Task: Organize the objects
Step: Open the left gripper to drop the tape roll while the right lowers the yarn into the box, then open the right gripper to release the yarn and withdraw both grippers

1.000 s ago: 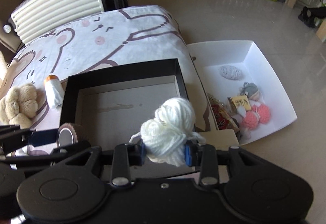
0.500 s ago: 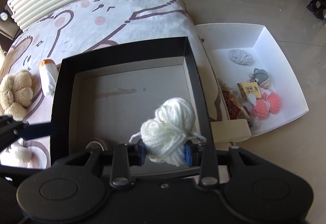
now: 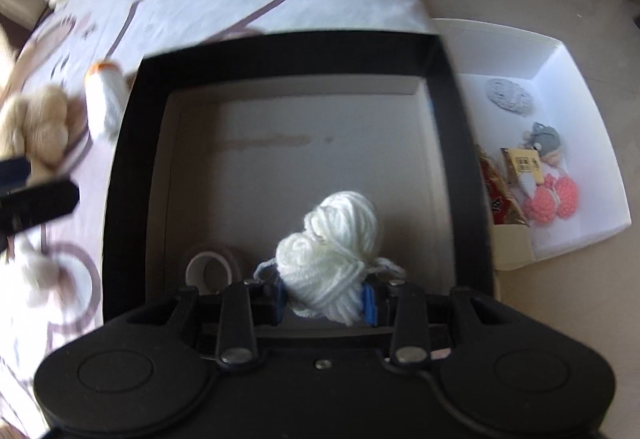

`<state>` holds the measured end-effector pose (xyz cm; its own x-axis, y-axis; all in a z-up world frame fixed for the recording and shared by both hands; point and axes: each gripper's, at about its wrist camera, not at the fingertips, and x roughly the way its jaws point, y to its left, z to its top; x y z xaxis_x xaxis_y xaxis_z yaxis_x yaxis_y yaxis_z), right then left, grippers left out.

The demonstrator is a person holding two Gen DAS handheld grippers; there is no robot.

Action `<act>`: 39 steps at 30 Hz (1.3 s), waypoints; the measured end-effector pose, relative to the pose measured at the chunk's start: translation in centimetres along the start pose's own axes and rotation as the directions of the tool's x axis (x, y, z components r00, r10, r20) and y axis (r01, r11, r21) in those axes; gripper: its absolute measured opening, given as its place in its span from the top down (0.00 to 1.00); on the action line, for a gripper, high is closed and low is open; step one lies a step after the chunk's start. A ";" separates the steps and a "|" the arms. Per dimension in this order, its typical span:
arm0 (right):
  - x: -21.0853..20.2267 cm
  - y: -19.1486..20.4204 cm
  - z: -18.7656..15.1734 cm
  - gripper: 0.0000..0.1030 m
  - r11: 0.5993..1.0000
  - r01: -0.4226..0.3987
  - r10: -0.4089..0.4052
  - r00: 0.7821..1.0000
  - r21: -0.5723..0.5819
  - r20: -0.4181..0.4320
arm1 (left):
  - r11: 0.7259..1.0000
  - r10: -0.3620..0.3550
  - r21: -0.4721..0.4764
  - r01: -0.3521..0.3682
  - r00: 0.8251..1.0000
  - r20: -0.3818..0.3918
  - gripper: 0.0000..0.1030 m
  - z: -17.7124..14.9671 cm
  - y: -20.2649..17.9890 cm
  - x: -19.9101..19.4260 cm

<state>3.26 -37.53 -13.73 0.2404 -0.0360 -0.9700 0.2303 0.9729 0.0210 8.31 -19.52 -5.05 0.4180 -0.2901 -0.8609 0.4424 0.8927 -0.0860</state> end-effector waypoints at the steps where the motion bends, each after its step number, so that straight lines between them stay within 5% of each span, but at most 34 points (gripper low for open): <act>1: 0.2 0.4 0.1 0.64 1.000 0.002 -0.002 1.000 -0.016 -0.010 | 1.000 0.009 -0.010 -0.009 1.000 0.004 0.37 0.0 0.3 0.0; 10: 0.9 2.7 0.2 0.63 0.990 -0.125 0.120 0.990 -0.067 -0.072 | 0.999 0.022 -0.041 -0.022 1.000 0.000 0.37 -0.1 1.8 0.1; 16: 0.1 1.3 -0.2 0.37 0.995 -0.102 0.102 0.994 -0.022 -0.029 | 1.000 0.013 -0.024 -0.013 1.000 0.000 0.37 -0.2 1.0 0.1; 22: -2.2 0.4 -0.1 0.35 0.992 -0.127 0.126 0.991 0.022 0.037 | 1.000 0.002 -0.009 -0.002 1.000 0.006 0.37 -0.2 0.2 -0.1; 31: -3.6 -3.1 0.7 0.62 0.957 -0.136 0.102 0.985 0.255 0.140 | 1.000 0.010 -0.009 -0.010 1.000 0.002 0.37 -0.2 0.4 -0.2; 36: -2.4 -3.9 0.7 0.73 0.953 -0.053 0.028 0.996 0.298 0.089 | 1.000 0.009 -0.006 -0.009 1.000 0.000 0.37 -0.3 0.4 -0.2; 39: -1.2 -3.6 0.5 0.73 0.956 -0.087 0.079 0.996 0.280 0.040 | 1.000 0.009 -0.003 -0.009 1.000 0.000 0.37 -0.3 0.3 -0.1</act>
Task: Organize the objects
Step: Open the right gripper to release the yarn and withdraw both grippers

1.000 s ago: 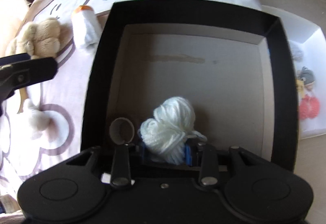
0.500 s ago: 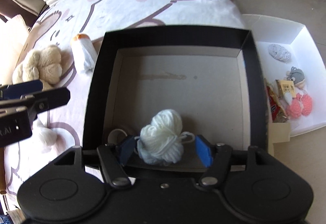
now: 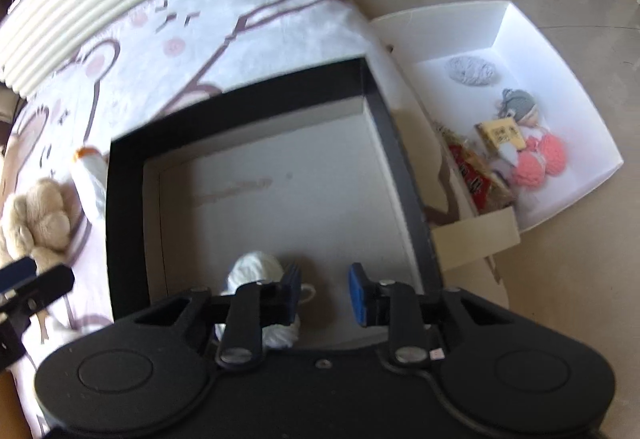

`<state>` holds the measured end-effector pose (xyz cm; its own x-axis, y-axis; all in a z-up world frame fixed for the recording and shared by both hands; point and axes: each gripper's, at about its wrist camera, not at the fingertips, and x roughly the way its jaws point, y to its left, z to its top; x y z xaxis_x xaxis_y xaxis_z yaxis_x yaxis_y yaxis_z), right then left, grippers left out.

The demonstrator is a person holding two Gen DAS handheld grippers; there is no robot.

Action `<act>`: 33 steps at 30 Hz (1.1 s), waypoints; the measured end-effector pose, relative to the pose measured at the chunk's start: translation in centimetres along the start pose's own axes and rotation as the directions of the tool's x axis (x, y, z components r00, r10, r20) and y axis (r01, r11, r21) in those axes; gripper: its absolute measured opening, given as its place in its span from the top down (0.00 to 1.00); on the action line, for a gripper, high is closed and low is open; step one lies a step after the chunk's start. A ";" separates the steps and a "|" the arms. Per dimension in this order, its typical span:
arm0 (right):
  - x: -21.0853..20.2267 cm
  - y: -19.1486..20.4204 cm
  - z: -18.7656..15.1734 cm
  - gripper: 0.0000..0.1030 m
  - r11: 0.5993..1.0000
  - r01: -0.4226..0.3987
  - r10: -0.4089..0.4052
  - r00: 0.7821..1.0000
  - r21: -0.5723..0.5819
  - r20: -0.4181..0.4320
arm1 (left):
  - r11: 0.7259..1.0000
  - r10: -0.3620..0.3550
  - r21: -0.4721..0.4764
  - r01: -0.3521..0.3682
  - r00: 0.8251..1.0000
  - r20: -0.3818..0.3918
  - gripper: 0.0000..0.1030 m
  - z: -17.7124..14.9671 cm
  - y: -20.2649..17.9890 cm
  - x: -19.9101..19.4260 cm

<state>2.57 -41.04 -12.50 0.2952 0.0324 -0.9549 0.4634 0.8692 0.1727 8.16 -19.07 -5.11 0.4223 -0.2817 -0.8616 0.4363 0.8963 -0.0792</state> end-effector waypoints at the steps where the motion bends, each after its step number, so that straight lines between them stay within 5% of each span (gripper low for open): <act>1: 0.3 0.2 -0.3 0.73 1.000 -0.020 0.020 1.000 -0.003 -0.016 | 1.000 0.000 0.002 0.000 1.000 0.000 0.37 0.0 -0.1 0.0; 10: -0.6 1.6 -1.1 0.73 0.997 -0.015 0.015 1.000 -0.074 -0.003 | 1.000 0.007 0.005 -0.007 1.000 -0.001 0.37 -0.2 0.1 -0.2; 21: -5.8 1.8 -1.4 0.67 0.993 0.034 -0.015 0.985 -0.110 0.170 | 1.000 0.009 0.019 -0.010 1.000 0.014 0.37 -0.4 -0.8 -0.9; 33: -9.5 1.7 -2.5 0.29 0.989 0.111 -0.078 0.954 -0.098 0.290 | 0.999 0.041 0.033 -0.043 0.998 0.040 0.30 -0.8 -1.1 -2.4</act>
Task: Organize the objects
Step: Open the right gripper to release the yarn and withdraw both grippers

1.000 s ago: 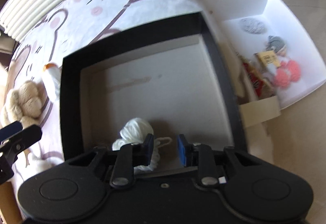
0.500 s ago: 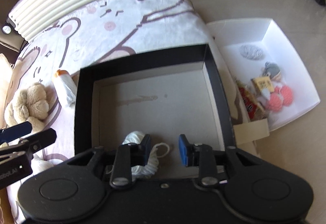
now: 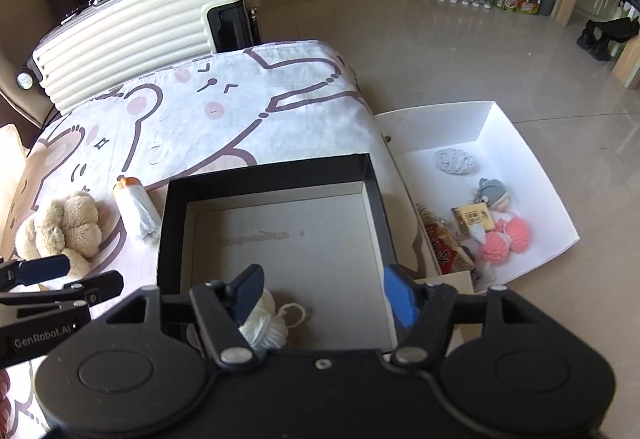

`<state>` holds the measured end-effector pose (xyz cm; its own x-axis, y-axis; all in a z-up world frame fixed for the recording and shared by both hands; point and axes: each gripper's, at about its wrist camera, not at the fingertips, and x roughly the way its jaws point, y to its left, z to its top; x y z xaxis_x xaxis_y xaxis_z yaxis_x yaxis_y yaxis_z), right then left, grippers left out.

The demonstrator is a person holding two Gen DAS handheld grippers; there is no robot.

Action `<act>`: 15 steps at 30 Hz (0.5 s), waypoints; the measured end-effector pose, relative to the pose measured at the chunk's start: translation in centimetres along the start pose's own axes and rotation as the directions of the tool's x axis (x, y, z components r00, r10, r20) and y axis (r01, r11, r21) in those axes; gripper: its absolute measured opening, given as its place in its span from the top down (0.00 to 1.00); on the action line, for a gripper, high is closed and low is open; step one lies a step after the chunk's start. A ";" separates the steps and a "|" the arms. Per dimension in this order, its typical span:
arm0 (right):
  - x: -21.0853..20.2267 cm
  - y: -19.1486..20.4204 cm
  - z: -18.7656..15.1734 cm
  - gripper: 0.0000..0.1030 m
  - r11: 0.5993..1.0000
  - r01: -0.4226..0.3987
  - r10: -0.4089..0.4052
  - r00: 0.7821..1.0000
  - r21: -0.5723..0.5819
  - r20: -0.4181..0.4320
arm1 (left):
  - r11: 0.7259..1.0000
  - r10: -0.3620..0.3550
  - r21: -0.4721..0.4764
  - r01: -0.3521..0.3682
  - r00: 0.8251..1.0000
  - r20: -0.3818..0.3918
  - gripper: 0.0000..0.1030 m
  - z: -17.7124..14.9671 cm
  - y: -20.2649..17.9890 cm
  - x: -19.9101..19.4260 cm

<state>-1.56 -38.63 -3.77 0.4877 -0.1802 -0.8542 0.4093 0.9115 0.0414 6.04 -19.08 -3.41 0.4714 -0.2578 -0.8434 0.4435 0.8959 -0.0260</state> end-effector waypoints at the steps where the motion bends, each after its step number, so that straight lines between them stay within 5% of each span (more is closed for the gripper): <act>1: -0.2 -0.1 -0.1 0.24 1.000 0.006 -0.006 1.000 0.009 0.005 | 1.000 0.003 0.001 -0.003 1.000 0.003 0.27 0.0 0.0 -0.1; 9: -1.5 -0.4 -0.5 0.02 0.999 0.047 -0.047 0.998 -0.004 0.045 | 0.999 0.036 -0.012 -0.036 0.999 0.023 0.10 -0.1 0.3 -0.7; 15: -1.7 -0.7 -1.1 0.01 0.997 0.071 -0.070 0.995 -0.020 0.067 | 0.998 0.053 -0.040 -0.052 0.998 0.036 0.02 -0.1 0.7 -1.0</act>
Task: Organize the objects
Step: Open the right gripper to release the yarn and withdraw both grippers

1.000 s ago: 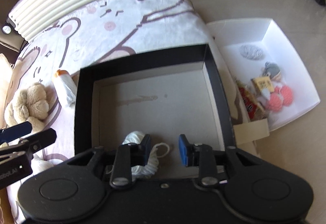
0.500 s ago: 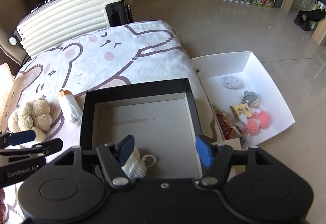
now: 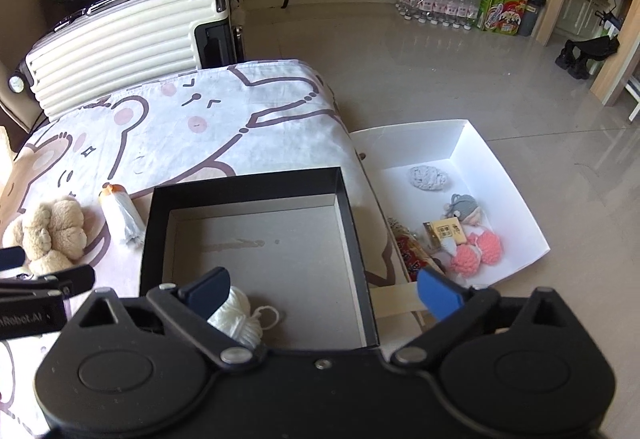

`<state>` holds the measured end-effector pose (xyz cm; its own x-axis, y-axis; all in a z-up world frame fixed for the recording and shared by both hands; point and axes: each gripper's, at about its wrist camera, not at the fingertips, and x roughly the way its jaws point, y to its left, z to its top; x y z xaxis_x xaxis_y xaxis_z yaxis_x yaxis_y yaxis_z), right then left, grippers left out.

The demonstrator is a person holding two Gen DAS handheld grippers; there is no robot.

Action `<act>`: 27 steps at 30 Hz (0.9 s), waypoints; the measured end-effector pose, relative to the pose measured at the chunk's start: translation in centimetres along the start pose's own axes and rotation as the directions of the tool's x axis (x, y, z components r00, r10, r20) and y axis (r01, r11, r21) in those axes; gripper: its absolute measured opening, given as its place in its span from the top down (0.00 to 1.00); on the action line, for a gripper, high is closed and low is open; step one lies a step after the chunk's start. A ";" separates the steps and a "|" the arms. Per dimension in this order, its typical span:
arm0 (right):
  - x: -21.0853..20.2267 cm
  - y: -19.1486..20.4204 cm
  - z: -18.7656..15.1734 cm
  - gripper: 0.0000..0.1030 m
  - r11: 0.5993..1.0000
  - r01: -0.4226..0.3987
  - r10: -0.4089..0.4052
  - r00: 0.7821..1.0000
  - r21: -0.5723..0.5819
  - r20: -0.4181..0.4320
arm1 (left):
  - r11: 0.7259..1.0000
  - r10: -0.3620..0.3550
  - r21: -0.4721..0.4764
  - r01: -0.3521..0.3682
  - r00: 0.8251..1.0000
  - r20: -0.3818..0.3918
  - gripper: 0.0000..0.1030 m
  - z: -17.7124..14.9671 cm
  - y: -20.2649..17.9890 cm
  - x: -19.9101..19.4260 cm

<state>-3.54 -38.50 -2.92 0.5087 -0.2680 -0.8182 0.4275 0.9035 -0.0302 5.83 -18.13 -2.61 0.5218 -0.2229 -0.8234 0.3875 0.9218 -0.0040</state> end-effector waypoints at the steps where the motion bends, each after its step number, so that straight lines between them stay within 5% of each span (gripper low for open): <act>1: 0.0 -0.1 -0.1 0.00 1.000 0.003 -0.003 1.000 0.001 0.004 | 1.000 0.002 -0.003 -0.002 1.000 0.000 0.01 0.0 0.1 0.0; 27: -0.5 0.1 -0.3 0.00 1.000 -0.001 0.002 0.999 -0.014 0.048 | 0.999 0.021 -0.036 -0.020 1.000 0.013 0.00 -0.3 1.7 -0.6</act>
<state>-3.95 -38.17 -2.66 0.5445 -0.2823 -0.7898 0.4165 0.9083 -0.0375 5.90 -16.34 -2.26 0.5395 -0.2078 -0.8160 0.3495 0.9369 -0.0074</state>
